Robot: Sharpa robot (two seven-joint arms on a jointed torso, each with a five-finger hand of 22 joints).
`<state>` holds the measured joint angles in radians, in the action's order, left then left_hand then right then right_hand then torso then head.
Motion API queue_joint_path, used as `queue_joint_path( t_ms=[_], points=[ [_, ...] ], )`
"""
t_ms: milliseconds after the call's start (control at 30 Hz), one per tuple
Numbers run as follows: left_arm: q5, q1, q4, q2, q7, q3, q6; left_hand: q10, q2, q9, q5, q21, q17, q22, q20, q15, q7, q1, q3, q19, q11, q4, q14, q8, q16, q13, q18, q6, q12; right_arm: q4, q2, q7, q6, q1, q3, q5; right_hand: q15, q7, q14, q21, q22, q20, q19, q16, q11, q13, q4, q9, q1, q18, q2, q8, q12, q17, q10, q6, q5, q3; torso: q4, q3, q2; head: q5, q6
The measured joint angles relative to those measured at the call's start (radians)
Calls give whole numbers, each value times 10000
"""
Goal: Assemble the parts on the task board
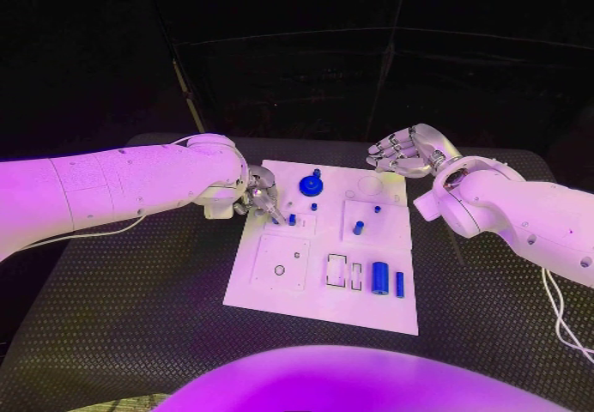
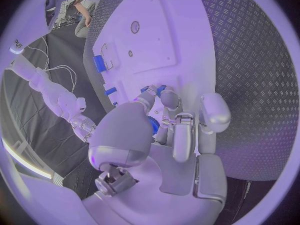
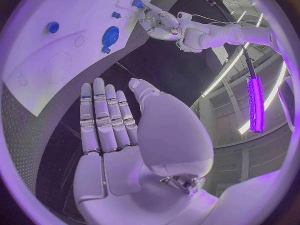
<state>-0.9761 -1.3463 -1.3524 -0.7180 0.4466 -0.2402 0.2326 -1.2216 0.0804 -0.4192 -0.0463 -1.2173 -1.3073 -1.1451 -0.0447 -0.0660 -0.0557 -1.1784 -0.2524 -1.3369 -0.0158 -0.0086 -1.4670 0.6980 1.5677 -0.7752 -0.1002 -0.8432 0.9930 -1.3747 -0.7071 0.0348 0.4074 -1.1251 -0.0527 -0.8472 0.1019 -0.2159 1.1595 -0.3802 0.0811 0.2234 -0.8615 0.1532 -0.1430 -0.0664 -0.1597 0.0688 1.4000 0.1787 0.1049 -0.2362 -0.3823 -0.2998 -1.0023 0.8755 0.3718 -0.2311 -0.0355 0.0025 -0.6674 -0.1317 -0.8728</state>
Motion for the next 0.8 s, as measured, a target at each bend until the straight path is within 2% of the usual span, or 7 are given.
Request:
queue_joint_path(
  t_ms=[133,333,433,467,533,700,800],
  points=[
    [85,-1,0,-37,-89,-3,-134,34,-52,26,27,0,0,0,0,0,-22,-123,-342,0,34,-121,0,-47,0,50,0,58,-92,13,0,0,-3,0,0,0,0,0,0,0,0,0,0,0,0,0,0,0,0,0,0,0,0,0,0,0,0,0,3,-3,0,0,0],
    [207,-10,-4,-103,-196,-4,-320,52,-23,39,21,41,0,-25,0,0,-88,-235,-803,0,53,278,0,-85,0,128,0,125,-183,20,0,0,-8,0,0,0,0,0,0,34,-6,0,0,-12,0,3,0,0,0,0,0,0,0,6,0,0,0,0,6,-4,0,-12,0],
    [234,-17,-5,-138,-222,-2,-405,71,-33,50,21,41,0,-28,0,0,-104,-245,-1127,0,71,112,0,-96,0,135,1,181,-183,25,0,0,-13,0,0,0,0,0,0,56,-20,0,0,-46,0,13,0,0,0,0,0,0,0,20,0,0,0,0,6,-5,0,-13,0],
    [243,-17,-9,-145,-230,-2,-429,71,-45,47,21,41,0,-34,0,0,-104,-244,-1229,0,72,187,0,-74,0,143,0,187,-183,27,0,-1,-15,0,1,0,0,0,0,56,-20,0,0,-46,0,13,0,0,0,0,0,0,0,20,0,0,0,0,6,-5,-1,-13,0],
    [270,-16,-28,-150,-270,3,-485,72,-123,19,22,41,0,-39,0,0,-89,-175,-1385,0,72,272,0,3,0,152,0,232,-183,32,2,-1,-20,0,1,0,0,0,0,56,-20,0,0,-47,0,12,0,0,0,1,0,0,0,19,0,0,0,0,6,-5,-3,-16,0],
    [334,-2,-52,-146,-345,3,-542,32,-335,-27,28,41,0,-39,0,0,-87,120,-1898,0,107,87,0,75,0,153,0,236,-220,42,7,-2,-34,0,2,0,0,0,0,56,-19,0,0,-47,0,11,0,0,0,-1,0,0,0,19,0,0,0,0,8,-6,-4,-25,0],
    [363,3,-50,-146,-371,-3,-545,9,-368,-54,32,79,0,-38,0,0,-87,174,-2006,0,85,84,0,109,0,169,1,237,-220,46,9,-3,-43,0,2,0,0,0,0,56,-19,0,0,-47,0,11,0,0,0,0,0,0,0,19,0,0,0,0,9,-6,-4,-28,0]
  ],
)
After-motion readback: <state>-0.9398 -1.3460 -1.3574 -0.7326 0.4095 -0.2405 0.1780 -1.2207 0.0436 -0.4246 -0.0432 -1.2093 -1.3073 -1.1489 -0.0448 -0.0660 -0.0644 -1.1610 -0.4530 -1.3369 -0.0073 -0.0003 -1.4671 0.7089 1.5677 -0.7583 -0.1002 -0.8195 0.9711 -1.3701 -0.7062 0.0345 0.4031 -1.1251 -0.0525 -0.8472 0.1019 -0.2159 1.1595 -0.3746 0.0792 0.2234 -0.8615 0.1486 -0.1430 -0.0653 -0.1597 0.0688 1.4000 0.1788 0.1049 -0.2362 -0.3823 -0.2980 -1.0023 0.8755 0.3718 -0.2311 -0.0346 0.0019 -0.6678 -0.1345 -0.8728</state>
